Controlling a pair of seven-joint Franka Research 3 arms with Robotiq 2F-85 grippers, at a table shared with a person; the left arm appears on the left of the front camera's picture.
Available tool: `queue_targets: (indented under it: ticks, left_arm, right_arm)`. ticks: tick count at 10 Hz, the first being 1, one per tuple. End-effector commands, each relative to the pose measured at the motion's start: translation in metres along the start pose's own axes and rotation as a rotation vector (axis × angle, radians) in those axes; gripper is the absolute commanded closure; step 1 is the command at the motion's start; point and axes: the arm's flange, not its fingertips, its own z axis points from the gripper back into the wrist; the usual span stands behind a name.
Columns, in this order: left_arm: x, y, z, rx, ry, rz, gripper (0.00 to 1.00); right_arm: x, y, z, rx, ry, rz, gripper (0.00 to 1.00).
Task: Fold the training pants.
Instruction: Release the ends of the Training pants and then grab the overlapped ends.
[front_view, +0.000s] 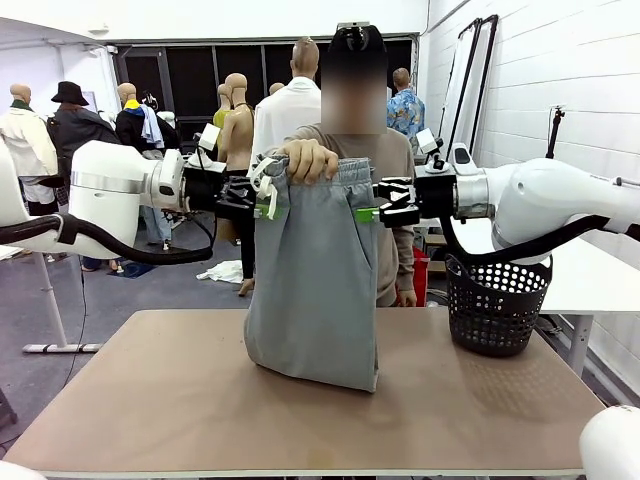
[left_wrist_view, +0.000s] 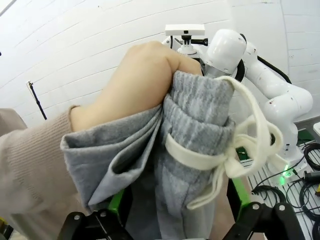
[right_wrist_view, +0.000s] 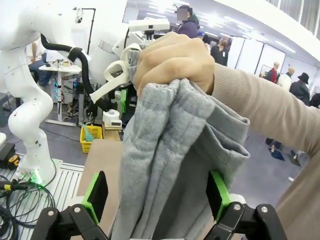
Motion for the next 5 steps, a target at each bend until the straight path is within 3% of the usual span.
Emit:
queue_targets:
  ticks: [1,5]
  left_arm:
    - [0.000,-0.014,0.013,0.048,-0.009,0.040,0.00]
    - [-0.004,-0.026,0.034,0.104,0.007,0.058,0.00]
  right_arm:
    - [0.004,0.013,0.011,-0.032,0.044,-0.021,0.00]
    - [0.003,0.017,0.037,-0.116,0.060,-0.012,0.00]
